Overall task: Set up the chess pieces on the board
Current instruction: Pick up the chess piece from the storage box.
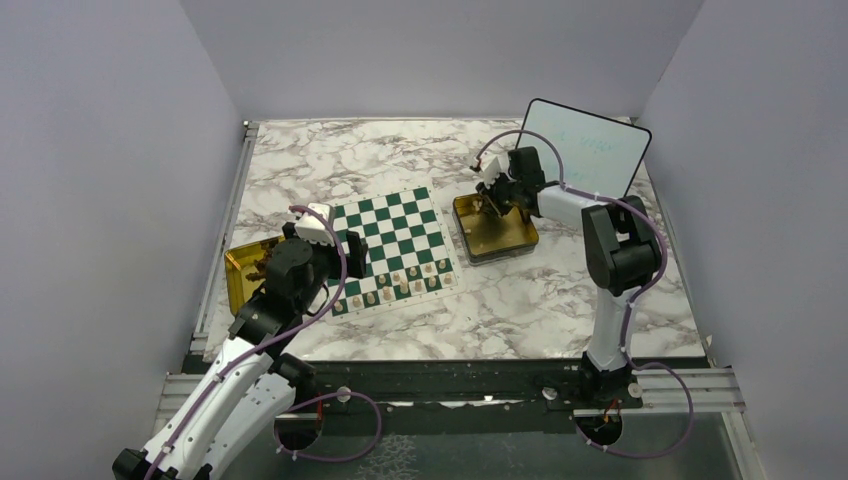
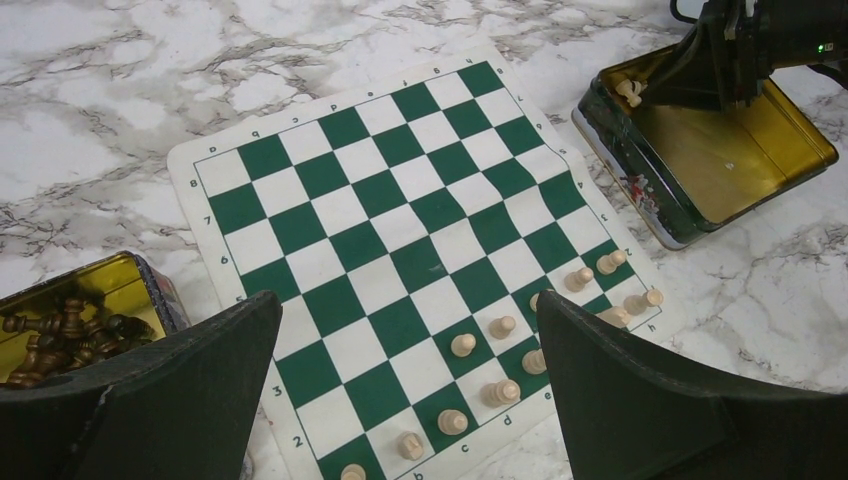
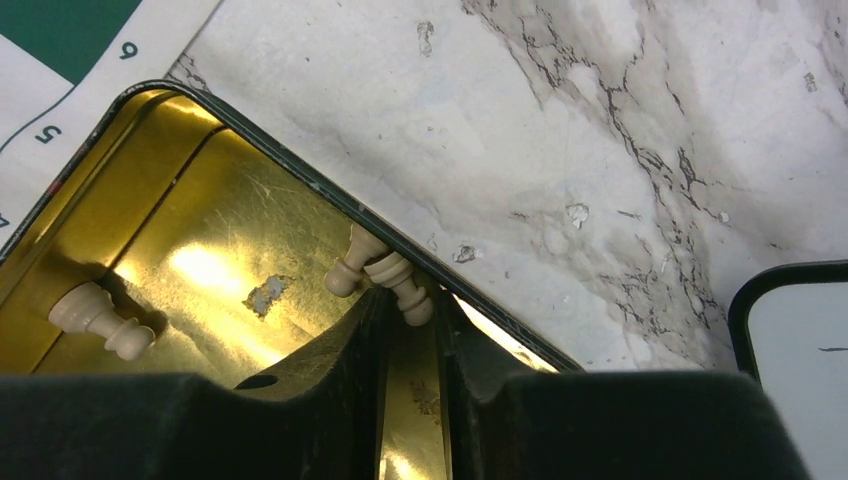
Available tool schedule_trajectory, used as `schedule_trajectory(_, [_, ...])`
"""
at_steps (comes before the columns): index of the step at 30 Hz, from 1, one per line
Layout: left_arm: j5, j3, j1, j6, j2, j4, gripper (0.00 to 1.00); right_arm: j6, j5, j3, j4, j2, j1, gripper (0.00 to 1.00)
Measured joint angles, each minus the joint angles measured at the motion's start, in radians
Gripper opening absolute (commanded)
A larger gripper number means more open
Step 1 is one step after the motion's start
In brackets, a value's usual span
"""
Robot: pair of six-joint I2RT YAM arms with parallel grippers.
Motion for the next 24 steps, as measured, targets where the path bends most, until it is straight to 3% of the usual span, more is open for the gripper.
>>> schedule_trajectory(5, [0.0, 0.0, 0.0, 0.0, 0.0, 0.0, 0.99, -0.038, -0.008, -0.003, 0.003, 0.0, 0.0, 0.11])
schedule_trajectory(12, [-0.001, 0.0, 0.0, 0.0, 0.0, 0.0, 0.99, -0.016, -0.01, -0.045, 0.009, -0.036, 0.0, 0.02])
schedule_trajectory(20, [0.0, 0.0, 0.0, -0.001, 0.014, 0.001, 0.99, 0.168, -0.018, -0.045, -0.09, -0.136, 0.0, 0.03])
schedule_trajectory(24, [0.012, 0.0, 0.0, 0.0, 0.036, 0.024, 0.93, 0.265, -0.058, -0.021, -0.166, -0.176, 0.0, 0.03])
